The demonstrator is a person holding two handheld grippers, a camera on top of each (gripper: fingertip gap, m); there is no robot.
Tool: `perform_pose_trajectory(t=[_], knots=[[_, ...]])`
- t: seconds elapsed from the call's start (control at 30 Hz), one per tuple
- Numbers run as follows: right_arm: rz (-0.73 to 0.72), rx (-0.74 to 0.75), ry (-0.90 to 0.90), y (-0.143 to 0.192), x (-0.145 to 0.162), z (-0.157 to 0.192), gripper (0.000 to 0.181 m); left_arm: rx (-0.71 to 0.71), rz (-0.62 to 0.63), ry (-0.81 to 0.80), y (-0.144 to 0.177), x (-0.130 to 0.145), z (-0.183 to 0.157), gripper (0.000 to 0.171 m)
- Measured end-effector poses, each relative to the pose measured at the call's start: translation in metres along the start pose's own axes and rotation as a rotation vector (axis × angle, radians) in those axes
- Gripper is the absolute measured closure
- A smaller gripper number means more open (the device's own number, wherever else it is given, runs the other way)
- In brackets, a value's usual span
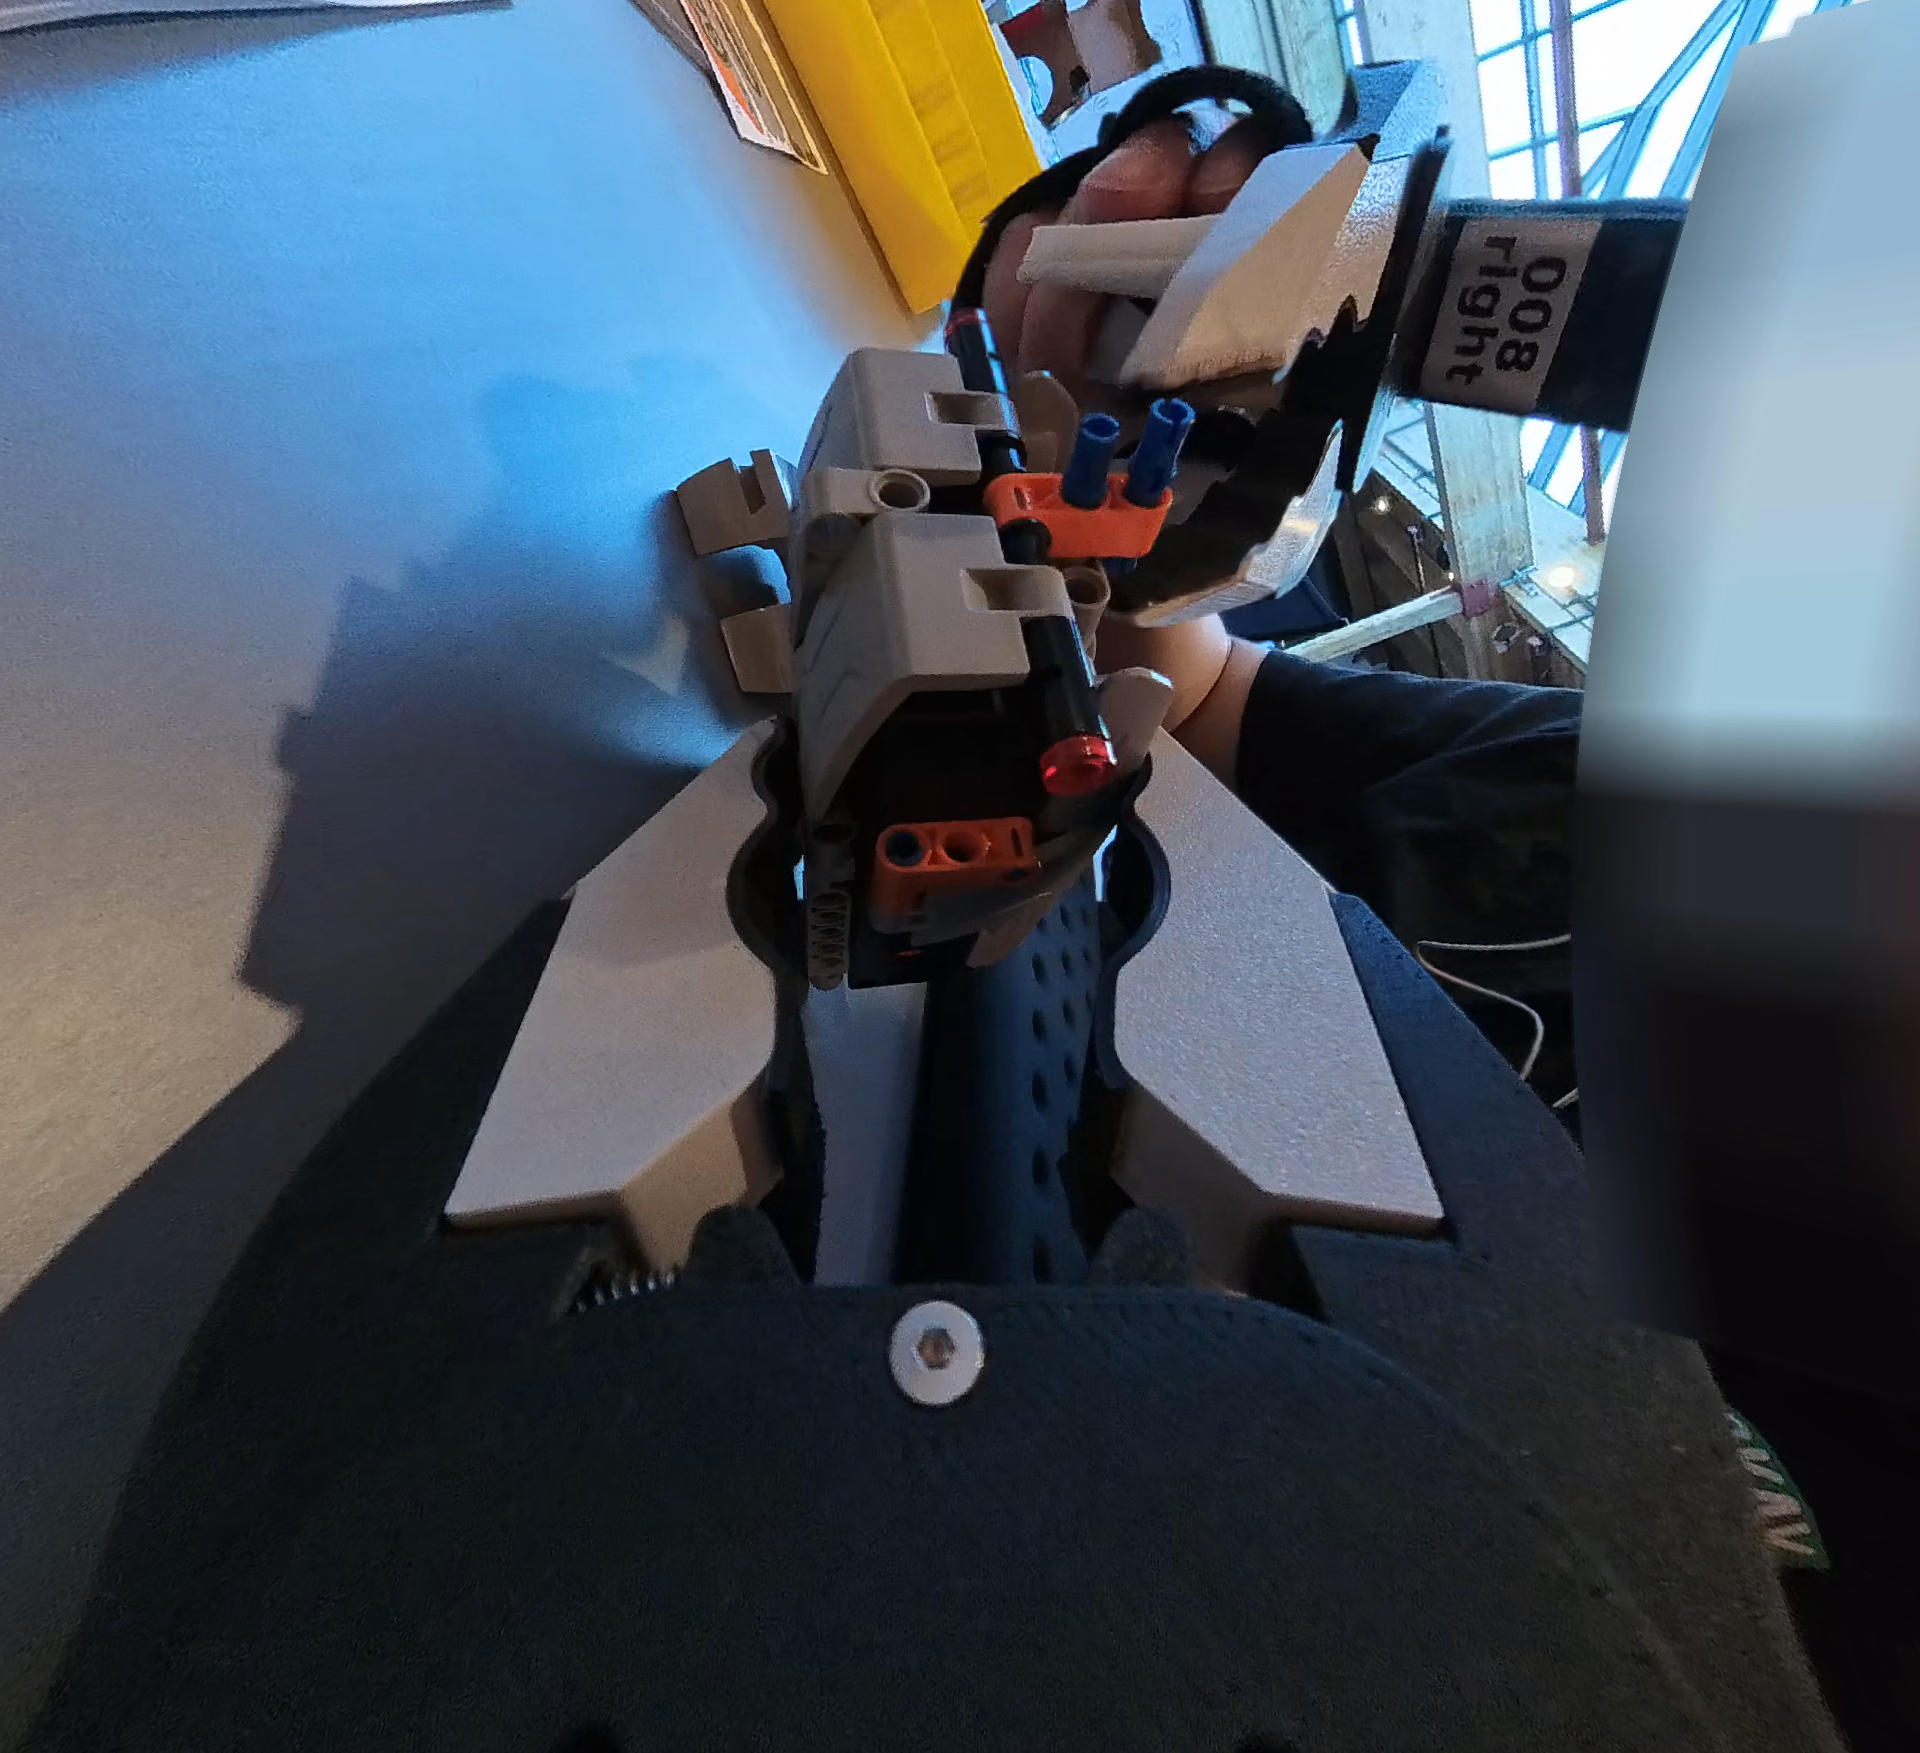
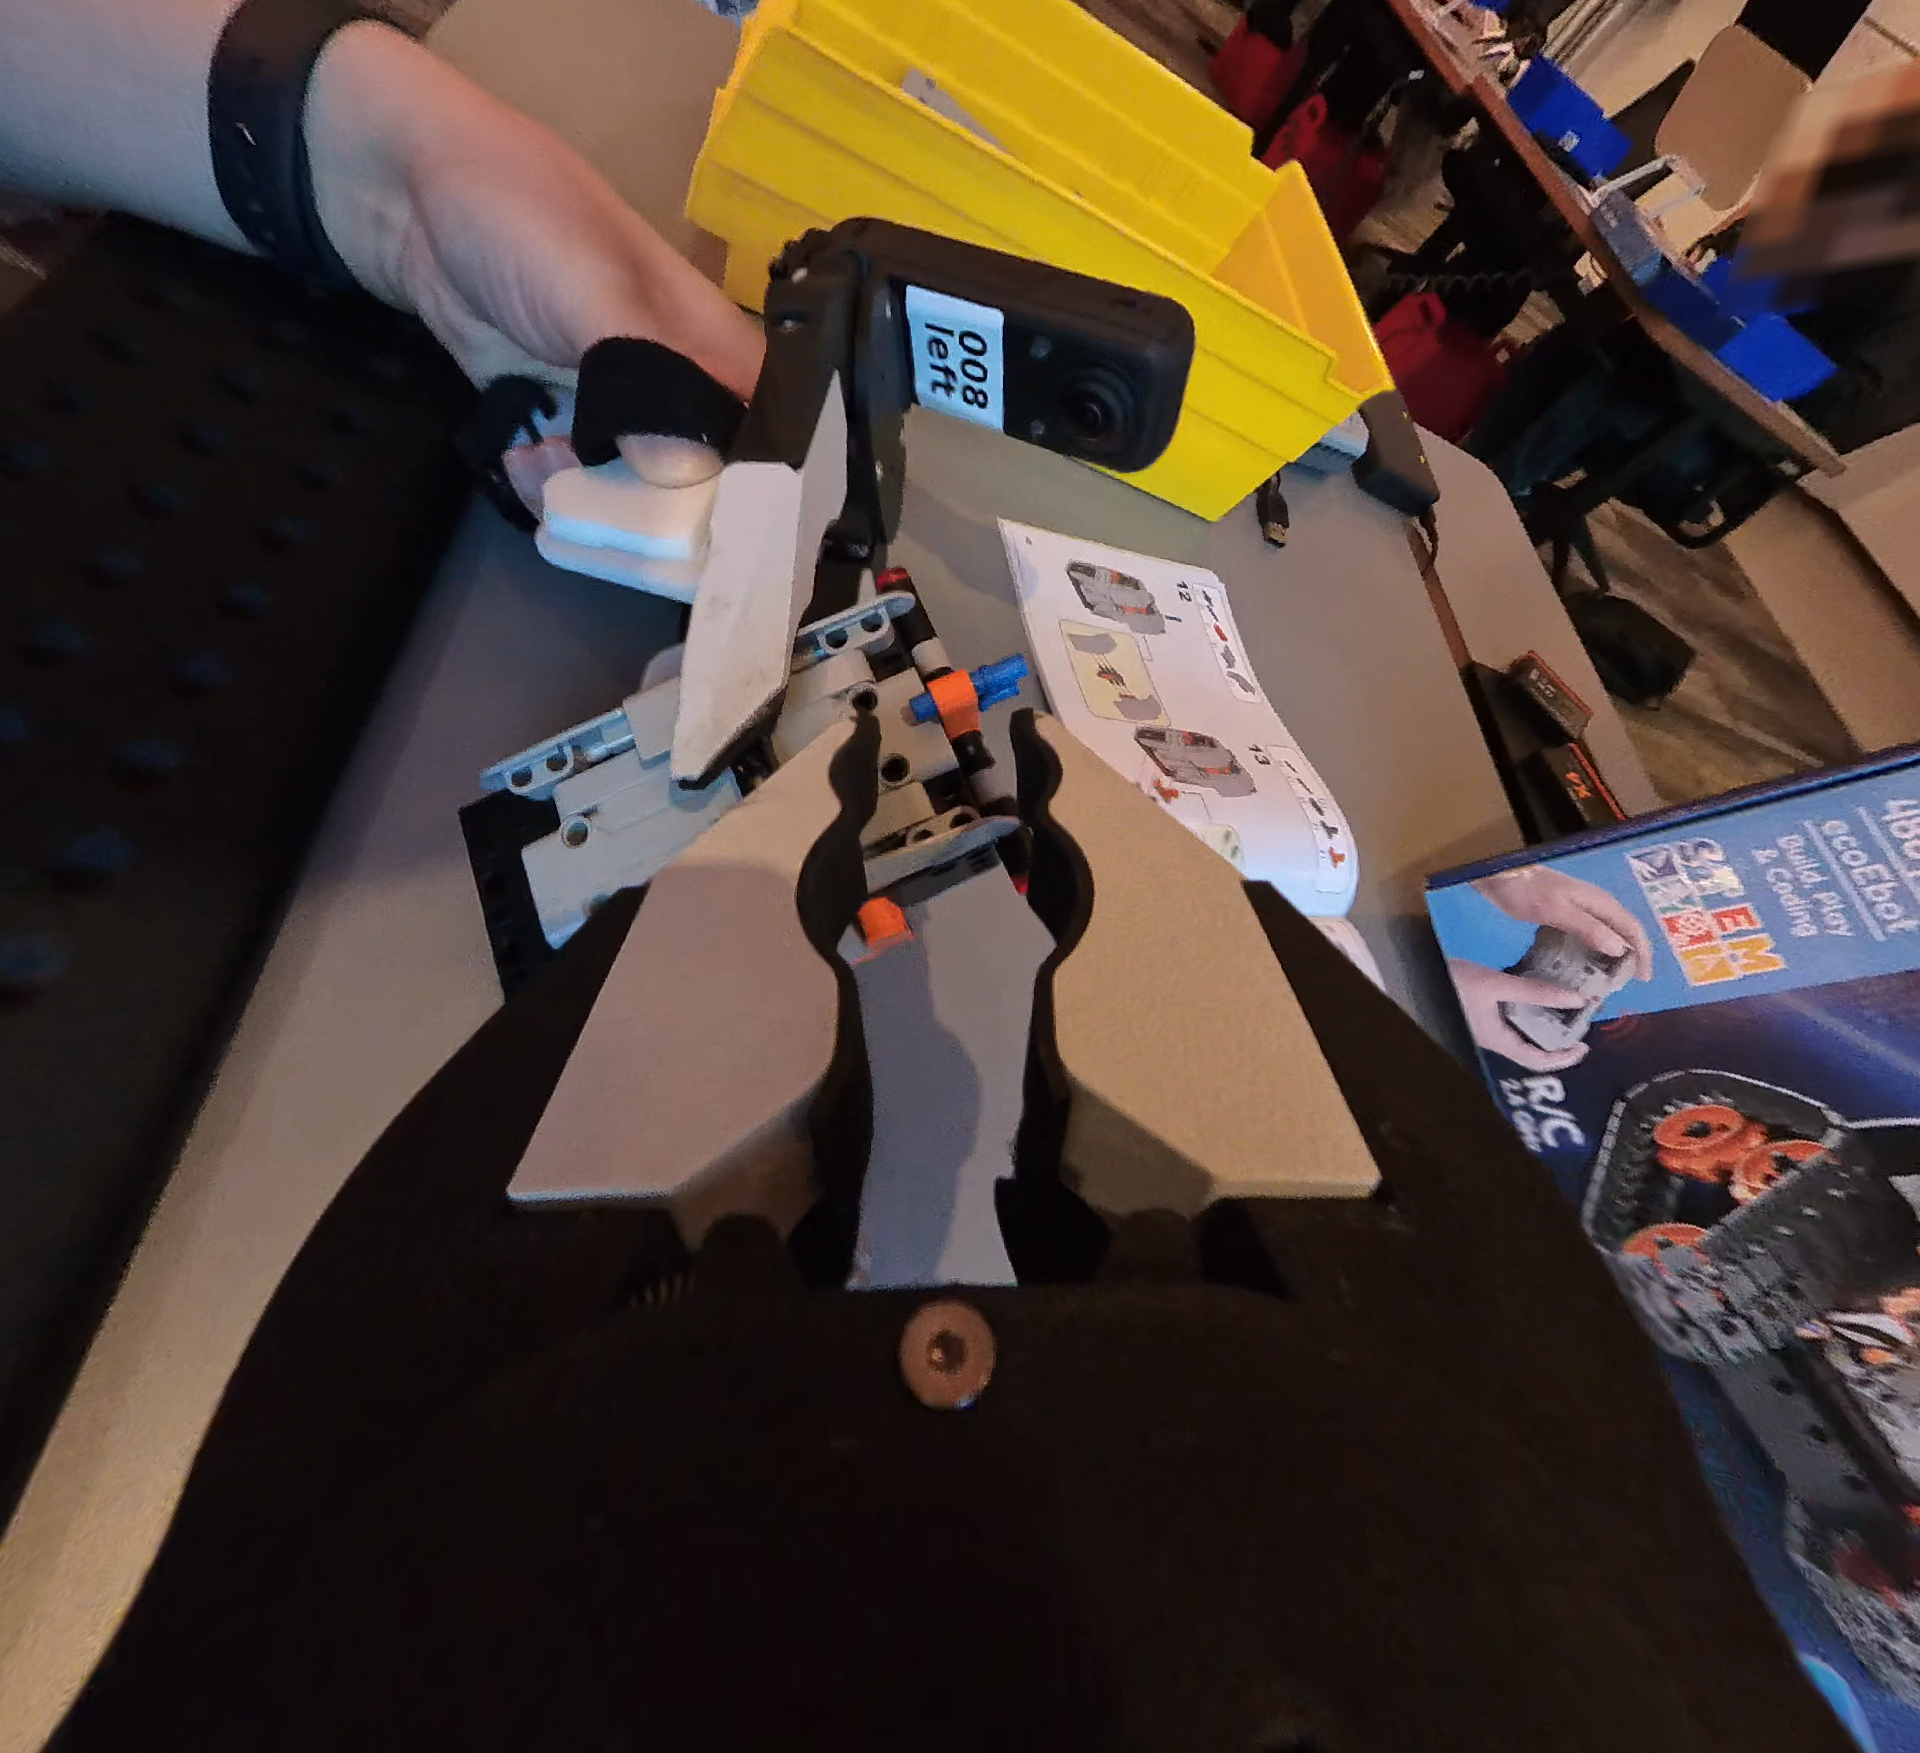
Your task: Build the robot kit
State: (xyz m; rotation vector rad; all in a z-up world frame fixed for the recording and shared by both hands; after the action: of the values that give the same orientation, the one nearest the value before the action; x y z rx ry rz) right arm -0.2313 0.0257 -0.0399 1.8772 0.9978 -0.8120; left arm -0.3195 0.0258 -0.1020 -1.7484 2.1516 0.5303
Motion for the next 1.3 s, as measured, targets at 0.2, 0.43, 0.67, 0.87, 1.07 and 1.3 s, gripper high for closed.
perform_pose_trajectory(t=[0.2, 0.43, 0.67, 0.87, 1.07, 1.3], knots=[[0.002, -0.042, -0.026, -0.003, 0.001, 0.003, 0.174, -0.014, 0.025, -0.036, -0.003, 0.002, -0.002, 0.115], [0.072, 0.0, -0.071, 0.013, 0.009, -0.004, 0.147, -0.054, 0.01, -0.074, -0.002, 0.002, -0.005, 0.115], [0.052, 0.045, -0.605, 0.061, 0.05, 0.01, 0.112, -0.2, -0.11, -0.164, 0.01, -0.006, -0.006, 0.115], [0.12, 0.104, -0.503, 0.024, 0.03, 0.035, 0.095, -0.192, -0.192, -0.062, 0.006, -0.008, -0.001, 0.115], [0.125, 0.172, -0.635, -0.014, 0.025, 0.044, 0.088, -0.238, -0.259, -0.045, 0.007, -0.011, 0.001, 0.115], [0.262, 0.266, -0.504, -0.027, 0.031, 0.031, 0.113, -0.252, -0.307, -0.078, 0.014, -0.013, -0.001, 0.112]])
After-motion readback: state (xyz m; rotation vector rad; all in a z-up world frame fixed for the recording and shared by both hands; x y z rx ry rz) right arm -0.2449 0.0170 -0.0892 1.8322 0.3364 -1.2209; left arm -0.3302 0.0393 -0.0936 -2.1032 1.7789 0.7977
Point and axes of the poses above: each gripper's, where its closed fingertips meet, y back along the fingers, x out of its underside, z = x × y across the jaws, the point moved 6 cm from there along y, back along the fingers, and after that the axes turned 2 degrees about -z, right-handed, at the moved point
